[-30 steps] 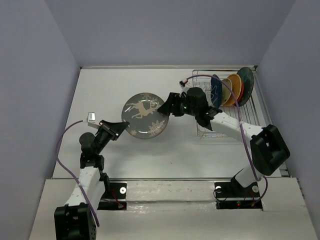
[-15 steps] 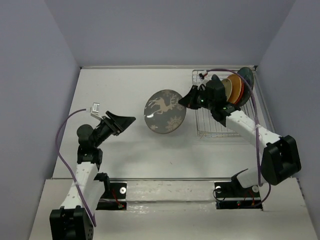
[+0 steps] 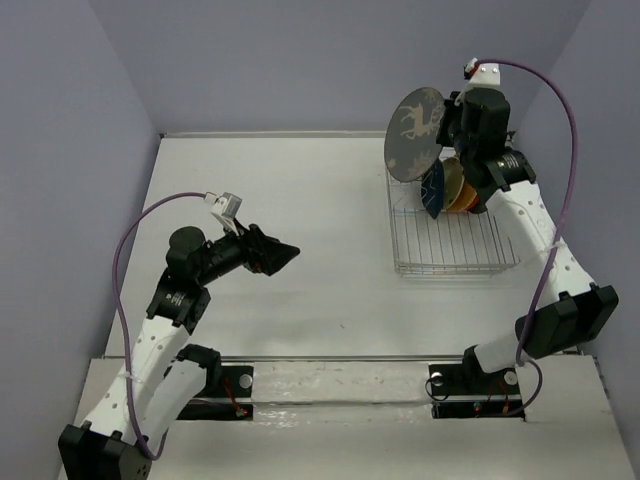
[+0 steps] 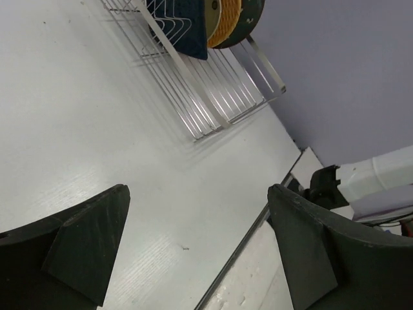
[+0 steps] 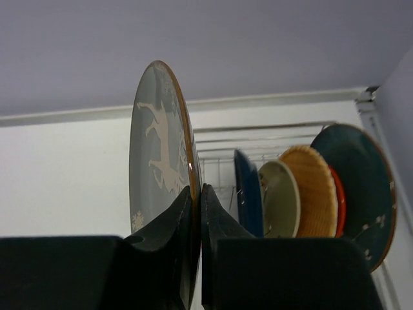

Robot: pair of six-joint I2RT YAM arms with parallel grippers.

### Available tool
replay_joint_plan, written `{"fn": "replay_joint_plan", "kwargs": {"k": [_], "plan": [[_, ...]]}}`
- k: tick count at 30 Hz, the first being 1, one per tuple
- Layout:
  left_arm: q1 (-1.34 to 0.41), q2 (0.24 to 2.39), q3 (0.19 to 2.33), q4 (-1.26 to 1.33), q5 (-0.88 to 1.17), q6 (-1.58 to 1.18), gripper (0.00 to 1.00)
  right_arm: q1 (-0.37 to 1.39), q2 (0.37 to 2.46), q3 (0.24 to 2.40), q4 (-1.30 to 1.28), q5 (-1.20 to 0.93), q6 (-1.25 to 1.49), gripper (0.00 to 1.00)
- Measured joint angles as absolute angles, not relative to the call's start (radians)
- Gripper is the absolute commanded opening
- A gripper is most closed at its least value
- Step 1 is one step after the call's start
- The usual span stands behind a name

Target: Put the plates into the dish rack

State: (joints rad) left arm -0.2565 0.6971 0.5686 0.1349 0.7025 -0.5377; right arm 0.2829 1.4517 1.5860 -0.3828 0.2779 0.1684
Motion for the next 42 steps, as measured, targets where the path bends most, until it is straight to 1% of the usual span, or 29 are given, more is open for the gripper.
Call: {"fn": "replay_joint_plan", "kwargs": {"k": [5, 9, 13, 19, 30, 36, 42], "plan": [[-0.332, 0.691, 0.603, 0.041, 0.622, -0.440, 0.99, 0.283, 1.537, 1.735, -0.387, 0.423, -0.014, 0.07], [-0.366, 0.679, 0.612, -0.019, 0.561, -0.394, 0.99, 0.282, 1.604, 1.805, -0.408, 0.494, -0.163, 0.07], [-0.400, 0.675, 0.628, -0.075, 0.496, -0.360, 0.99, 0.282, 1.654, 1.842, -0.415, 0.527, -0.249, 0.07], [-0.425, 0.667, 0.640, -0.116, 0.431, -0.337, 0.99, 0.297, 1.693, 1.842, -0.419, 0.553, -0.317, 0.07], [-0.426, 0.653, 0.640, -0.133, 0.409, -0.330, 0.99, 0.342, 1.777, 1.813, -0.405, 0.593, -0.364, 0.07], [-0.426, 0.652, 0.640, -0.133, 0.406, -0.330, 0.99, 0.347, 1.792, 1.763, -0.396, 0.604, -0.354, 0.07], [-0.426, 0.651, 0.640, -0.133, 0.405, -0.330, 0.99, 0.348, 1.793, 1.679, -0.379, 0.605, -0.281, 0.07]]}}
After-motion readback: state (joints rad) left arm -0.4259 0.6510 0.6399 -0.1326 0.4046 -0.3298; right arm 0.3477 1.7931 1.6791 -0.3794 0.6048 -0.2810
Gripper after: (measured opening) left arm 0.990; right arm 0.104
